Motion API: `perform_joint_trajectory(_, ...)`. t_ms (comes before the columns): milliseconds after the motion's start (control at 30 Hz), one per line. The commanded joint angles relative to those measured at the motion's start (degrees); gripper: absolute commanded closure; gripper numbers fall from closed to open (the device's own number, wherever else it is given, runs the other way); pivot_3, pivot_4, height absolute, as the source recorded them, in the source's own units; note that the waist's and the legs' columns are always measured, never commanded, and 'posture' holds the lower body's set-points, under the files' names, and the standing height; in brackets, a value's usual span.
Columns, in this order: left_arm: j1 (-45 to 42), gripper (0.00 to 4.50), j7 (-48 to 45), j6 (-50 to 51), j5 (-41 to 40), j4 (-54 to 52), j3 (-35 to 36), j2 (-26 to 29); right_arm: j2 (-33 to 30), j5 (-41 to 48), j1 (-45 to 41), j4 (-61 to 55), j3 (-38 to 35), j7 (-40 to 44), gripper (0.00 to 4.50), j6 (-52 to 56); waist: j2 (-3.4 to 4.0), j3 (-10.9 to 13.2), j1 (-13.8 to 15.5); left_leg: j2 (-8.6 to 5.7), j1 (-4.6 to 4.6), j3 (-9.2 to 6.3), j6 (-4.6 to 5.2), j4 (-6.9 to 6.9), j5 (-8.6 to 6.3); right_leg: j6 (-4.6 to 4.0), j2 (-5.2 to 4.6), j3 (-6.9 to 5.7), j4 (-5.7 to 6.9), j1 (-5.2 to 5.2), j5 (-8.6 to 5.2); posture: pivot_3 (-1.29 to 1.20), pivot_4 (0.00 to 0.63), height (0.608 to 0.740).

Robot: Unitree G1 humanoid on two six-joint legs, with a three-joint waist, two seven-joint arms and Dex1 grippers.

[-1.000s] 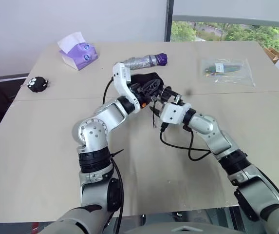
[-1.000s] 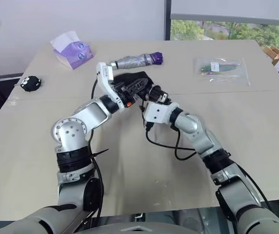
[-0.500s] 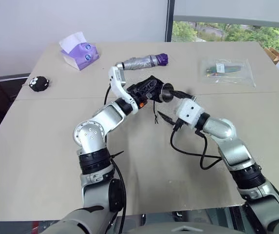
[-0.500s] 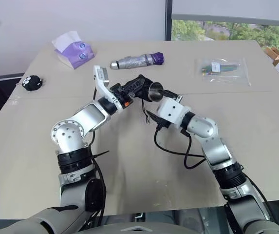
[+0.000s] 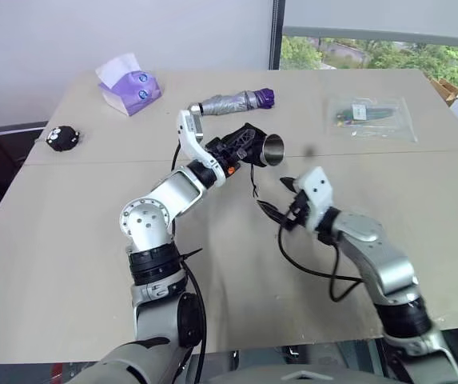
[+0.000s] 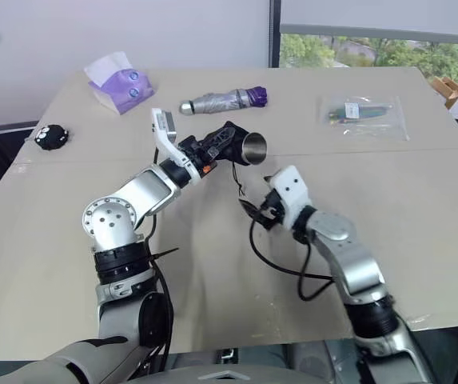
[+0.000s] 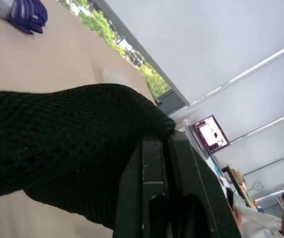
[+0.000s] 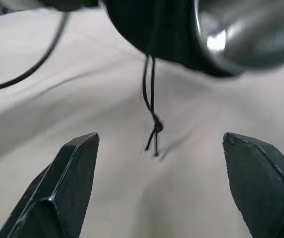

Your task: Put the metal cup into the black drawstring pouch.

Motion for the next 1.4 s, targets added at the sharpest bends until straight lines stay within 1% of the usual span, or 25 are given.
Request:
perform_joint_trajectory(33,-1.63,4.50,-0.02,-1.48,-2.02,-0.73,-0.19,0.21,3.79,0.34,-3.55,4.96,-0.75,-2.52,0.47,-3.41,-0.01,-0.01,0.08,0.00,0.00,-0.01,0.00,0.00,0.00,0.00,0.00,-0.01,0.00,0.00,0.00,0.00,0.150,0.740)
perform_joint_trajectory(133,-1.46,4.50,0.22,-1.92,-2.38,-0.75,-0.51,0.16,6.05,-0.76,-5.73,9.98,-0.62,-4.39,0.47,-5.29,-0.01,-0.01,0.15,0.00,-0.04,-0.04,-0.04,0.00,0.02,0.00,-0.01,-0.04,-0.03,0.00,0.00,0.00,0.150,0.740)
perform_joint_trajectory(167,-1.44,4.50,0.32,-2.09,-2.50,-0.75,-0.62,0.13,6.17,-1.46,-6.01,11.24,-0.53,-5.05,0.84,-5.78,-0.01,-0.01,0.24,0.00,-0.06,-0.04,-0.04,0.00,0.03,0.00,-0.02,-0.05,-0.04,0.00,0.00,0.00,0.150,0.740)
perform_joint_trajectory(233,-1.35,4.50,0.52,-2.46,-2.75,-0.82,-0.79,0.06,6.13,-2.63,-5.99,12.29,-0.75,-6.67,1.33,-6.82,-0.01,-0.01,0.26,0.00,-0.10,-0.05,-0.05,0.00,0.03,0.00,-0.05,-0.08,-0.10,0.00,0.00,0.00,0.150,0.740)
perform_joint_trajectory(267,-1.30,4.50,0.59,-2.62,-2.82,-0.88,-0.85,0.09,6.13,-3.05,-5.83,12.20,-1.30,-7.80,1.76,-7.20,-0.01,-0.01,0.26,-0.01,-0.11,-0.05,-0.05,0.00,0.03,0.01,-0.06,-0.08,-0.13,0.00,0.00,0.00,0.150,0.740)
perform_joint_trajectory(300,-1.24,4.50,0.65,-2.81,-2.97,-0.91,-0.79,0.15,6.14,-3.25,-5.65,11.78,-2.01,-8.82,2.31,-7.68,-0.01,-0.01,0.24,-0.01,-0.12,-0.04,-0.05,0.00,0.03,0.01,-0.07,-0.08,-0.14,0.00,0.00,0.00,0.150,0.740)
perform_joint_trajectory(333,-1.17,4.50,0.73,-3.03,-3.13,-0.88,-0.69,0.19,6.09,-3.34,-5.52,11.33,-2.58,-9.52,2.67,-8.23,0.00,-0.01,0.23,-0.01,-0.12,-0.04,-0.05,0.00,0.03,0.01,-0.08,-0.08,-0.15,0.00,0.00,0.00,0.150,0.740)
perform_joint_trajectory(367,-1.12,4.50,0.79,-3.19,-3.25,-0.86,-0.64,0.23,6.06,-3.33,-5.45,11.04,-2.89,-9.85,3.27,-8.60,0.00,-0.01,0.20,-0.01,-0.12,-0.04,-0.05,0.00,0.03,0.01,-0.08,-0.08,-0.15,0.00,0.00,0.00,0.150,0.740)
perform_joint_trajectory(433,-1.01,4.50,0.69,-3.68,-3.07,-0.35,-0.71,0.17,5.64,-3.63,-5.91,10.77,-3.78,-10.86,4.34,-9.35,0.00,-0.01,0.16,0.00,-0.09,-0.05,-0.05,-0.01,0.03,0.01,-0.06,-0.09,-0.11,0.00,0.00,0.00,0.150,0.740)
perform_joint_trajectory(467,-0.86,4.50,0.56,-3.85,-2.66,-0.19,-1.05,0.20,5.52,-3.62,-6.31,10.71,-4.34,-11.26,4.44,-9.86,0.00,-0.01,0.15,0.00,-0.09,-0.07,-0.05,-0.01,0.03,0.00,-0.06,-0.11,-0.08,0.00,0.00,0.00,0.150,0.740)
perform_joint_trajectory(633,-0.81,4.50,0.75,-5.09,-1.85,0.47,-1.87,-0.18,4.72,-4.51,-7.36,9.03,-6.37,-14.03,4.44,-10.73,0.00,-0.01,0.10,0.00,-0.08,-0.08,-0.05,-0.01,0.03,0.00,-0.05,-0.12,-0.04,0.00,0.00,0.00,0.150,0.740)
perform_joint_trajectory(767,-1.39,4.50,0.92,-7.74,-0.40,1.59,-1.97,-0.53,0.58,-10.18,-7.59,4.89,-4.97,-16.42,4.44,-11.00,0.00,-0.01,0.18,-0.01,-0.10,-0.07,-0.05,-0.01,0.03,0.00,-0.06,-0.11,-0.08,0.00,0.00,0.00,0.150,0.740)
perform_joint_trajectory(900,-1.65,4.50,0.55,-10.50,0.21,1.96,-2.45,-1.31,-4.01,-16.01,-10.37,1.42,-5.66,-19.51,4.44,-12.93,0.00,0.00,0.19,-0.03,-0.11,-0.04,-0.05,-0.01,0.03,0.00,-0.07,-0.08,-0.11,-0.01,0.00,0.00,0.150,0.740)
perform_joint_trajectory(1067,-1.34,4.50,0.31,-11.71,0.02,1.47,-3.08,-1.83,-7.49,-19.32,-14.40,-2.06,-6.77,-20.89,4.44,-15.49,0.00,0.00,0.11,-0.01,-0.09,-0.06,-0.05,-0.03,0.03,0.01,-0.04,-0.10,-0.10,-0.01,0.00,0.00,0.150,0.740)
perform_joint_trajectory(1200,-1.21,4.50,-0.22,-12.88,-0.09,1.43,-3.22,-2.02,-8.16,-19.69,-18.66,-4.33,-7.83,-20.90,4.44,-16.19,0.00,0.00,0.09,-0.01,-0.10,-0.04,-0.05,-0.04,0.03,0.01,-0.04,-0.08,-0.11,-0.02,0.00,0.00,0.150,0.740)
perform_joint_trajectory(1400,-0.40,4.50,-1.77,-14.58,-0.74,1.58,-3.36,-2.59,-6.99,-17.75,-24.74,-4.39,-8.96,-20.95,4.44,-16.44,0.00,0.00,0.12,-0.01,-0.11,-0.03,-0.05,-0.04,0.03,0.01,-0.05,-0.08,-0.13,-0.02,0.00,0.00,0.150,0.740)
